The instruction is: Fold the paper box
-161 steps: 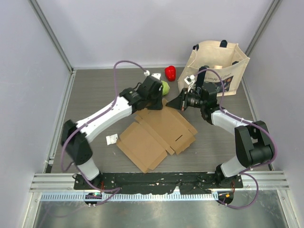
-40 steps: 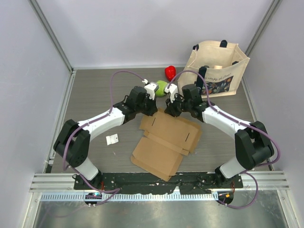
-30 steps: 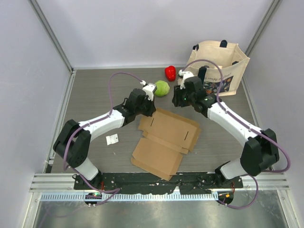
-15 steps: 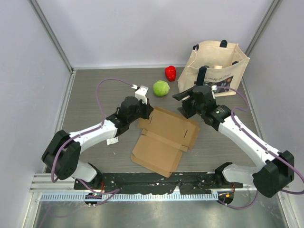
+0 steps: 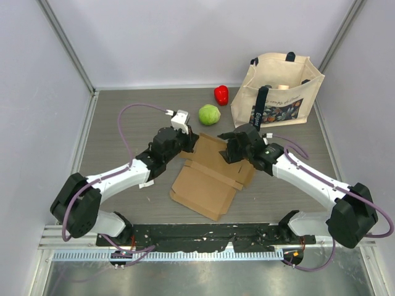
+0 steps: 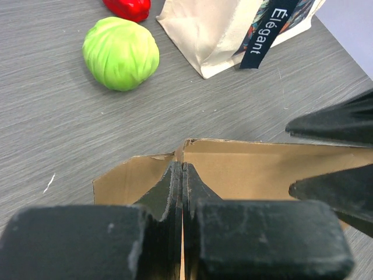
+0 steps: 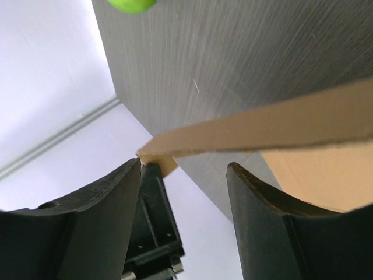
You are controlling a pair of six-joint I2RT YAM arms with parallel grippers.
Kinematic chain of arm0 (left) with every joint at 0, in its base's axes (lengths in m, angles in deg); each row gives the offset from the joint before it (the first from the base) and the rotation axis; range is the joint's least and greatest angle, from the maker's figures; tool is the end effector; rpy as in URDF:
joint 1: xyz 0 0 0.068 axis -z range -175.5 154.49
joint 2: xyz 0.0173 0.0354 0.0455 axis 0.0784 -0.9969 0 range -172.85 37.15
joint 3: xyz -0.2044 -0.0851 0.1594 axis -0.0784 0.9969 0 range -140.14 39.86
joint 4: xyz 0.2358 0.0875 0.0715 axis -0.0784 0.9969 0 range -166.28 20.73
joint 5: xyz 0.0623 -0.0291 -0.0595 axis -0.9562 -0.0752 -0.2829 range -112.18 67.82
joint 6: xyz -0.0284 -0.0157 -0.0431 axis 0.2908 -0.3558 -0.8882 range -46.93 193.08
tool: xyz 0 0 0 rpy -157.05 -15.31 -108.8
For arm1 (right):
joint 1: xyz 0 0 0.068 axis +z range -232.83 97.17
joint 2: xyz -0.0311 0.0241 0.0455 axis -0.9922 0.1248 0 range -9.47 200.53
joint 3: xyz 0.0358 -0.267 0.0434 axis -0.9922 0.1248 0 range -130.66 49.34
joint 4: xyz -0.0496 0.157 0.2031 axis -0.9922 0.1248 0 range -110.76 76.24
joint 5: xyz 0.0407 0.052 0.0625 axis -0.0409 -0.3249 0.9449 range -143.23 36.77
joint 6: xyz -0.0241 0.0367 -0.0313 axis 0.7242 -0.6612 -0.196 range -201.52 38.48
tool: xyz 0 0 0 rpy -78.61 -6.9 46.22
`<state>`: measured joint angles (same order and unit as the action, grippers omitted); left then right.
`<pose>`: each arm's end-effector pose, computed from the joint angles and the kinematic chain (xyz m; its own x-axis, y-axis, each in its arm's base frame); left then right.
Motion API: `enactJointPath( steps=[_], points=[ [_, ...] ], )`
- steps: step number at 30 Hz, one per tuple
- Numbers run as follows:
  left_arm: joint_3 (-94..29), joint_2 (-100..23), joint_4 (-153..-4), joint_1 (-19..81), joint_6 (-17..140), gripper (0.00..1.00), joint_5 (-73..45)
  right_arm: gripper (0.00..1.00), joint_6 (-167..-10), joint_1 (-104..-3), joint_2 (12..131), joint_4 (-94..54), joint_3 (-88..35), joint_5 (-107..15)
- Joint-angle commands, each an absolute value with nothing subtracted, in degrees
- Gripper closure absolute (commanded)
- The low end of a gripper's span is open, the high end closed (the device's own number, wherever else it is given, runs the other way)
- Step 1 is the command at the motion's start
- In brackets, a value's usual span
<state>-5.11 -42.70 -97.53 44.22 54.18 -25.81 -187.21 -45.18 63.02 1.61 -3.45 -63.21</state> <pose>0.2439 -0.1997 0.2566 -0.3626 -0.1188 -0.9243 0.5000 0.8122 -0.3005 0.2195 0.1614 0.2661 -0.3377 0.9371 0.0889 0.6459 0.1619 0.7461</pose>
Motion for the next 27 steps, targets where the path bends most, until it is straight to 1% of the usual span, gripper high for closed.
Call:
enactJointPath(
  steps=[1, 4, 8, 11, 27],
  points=[
    [-4.17, -40.19, -103.34, 45.45, 53.83, 1.0, -27.97, 0.35, -193.75, -45.21, 60.75, 2.88, -4.62, -69.84],
    [-3.91, -39.84, -103.61, 46.07, 53.91, 1.0, -28.41, 0.37, -194.37, -45.21, 60.58, 4.03, -4.97, -71.51],
    [-3.55, -39.58, -103.96, 46.68, 54.35, 1.0, -29.2, 0.48, -195.16, -45.21, 60.4, 4.55, -4.71, -72.3],
    [-3.38, -39.31, -104.22, 46.95, 54.44, 1.0, -29.73, 0.52, -195.43, -45.3, 60.75, 4.91, -4.71, -72.57],
    [-2.5, -39.66, -105.81, 47.91, 54.35, 1.0, -30.96, 0.61, -195.17, -44.95, 64.97, 3.24, -5.15, -71.16]
  ],
)
